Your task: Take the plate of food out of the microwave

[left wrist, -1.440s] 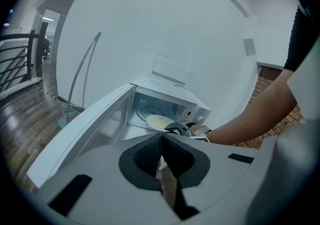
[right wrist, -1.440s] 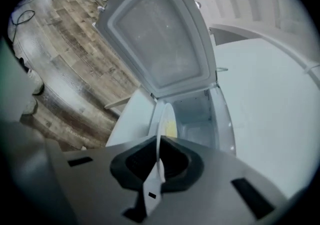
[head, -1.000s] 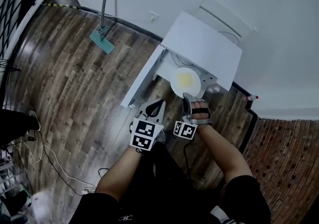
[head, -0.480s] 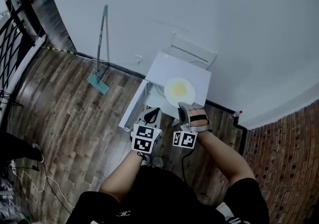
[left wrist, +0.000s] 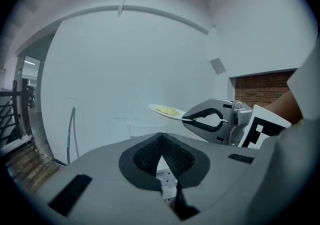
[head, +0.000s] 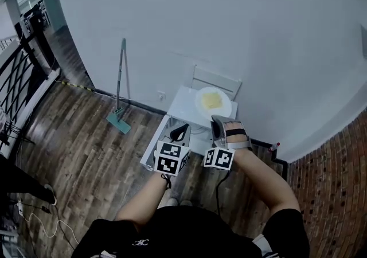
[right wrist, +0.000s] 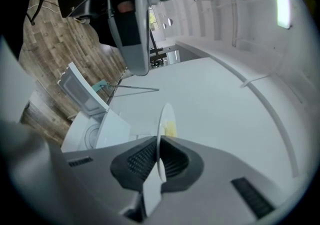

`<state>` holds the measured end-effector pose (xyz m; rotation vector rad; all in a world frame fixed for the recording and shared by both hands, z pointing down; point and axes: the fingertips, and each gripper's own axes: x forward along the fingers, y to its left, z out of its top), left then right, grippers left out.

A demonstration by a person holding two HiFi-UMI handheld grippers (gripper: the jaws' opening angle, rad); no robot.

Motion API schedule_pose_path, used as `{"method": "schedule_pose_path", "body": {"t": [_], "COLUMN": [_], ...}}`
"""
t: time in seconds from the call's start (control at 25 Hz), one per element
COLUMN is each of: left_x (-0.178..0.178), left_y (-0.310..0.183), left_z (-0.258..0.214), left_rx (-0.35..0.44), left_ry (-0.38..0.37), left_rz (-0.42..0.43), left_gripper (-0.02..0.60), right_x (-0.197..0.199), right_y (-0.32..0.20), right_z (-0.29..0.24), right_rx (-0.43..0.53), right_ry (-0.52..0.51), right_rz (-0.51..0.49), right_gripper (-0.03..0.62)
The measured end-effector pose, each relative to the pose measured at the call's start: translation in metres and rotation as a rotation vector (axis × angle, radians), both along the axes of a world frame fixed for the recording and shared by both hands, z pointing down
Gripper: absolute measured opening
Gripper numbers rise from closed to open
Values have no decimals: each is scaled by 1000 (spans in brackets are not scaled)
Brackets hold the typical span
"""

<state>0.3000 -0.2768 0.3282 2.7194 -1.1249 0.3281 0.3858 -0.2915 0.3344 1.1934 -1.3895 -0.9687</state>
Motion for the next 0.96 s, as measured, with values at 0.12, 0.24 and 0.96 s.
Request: {"method": "schedule_pose_path", "body": {"t": [0.12, 0.24, 0.96], "left_x": [10, 20, 39], "left_y": [-3, -4, -25], "left_z": [-10, -14, -12], "left_rx": [21, 24, 17], "left_ry": [-2, -2, 8], "left_rz": [16, 31, 59], "left_gripper": [-9, -9, -9], "right_x": [7, 17, 38], "right_y": [-3, -8, -29], "right_z": [-12, -17, -22], "right_rx": [11, 9, 7], "right_ry": [8, 13, 34], "right_rz": [7, 25, 45], "right_gripper": [23, 23, 23]}}
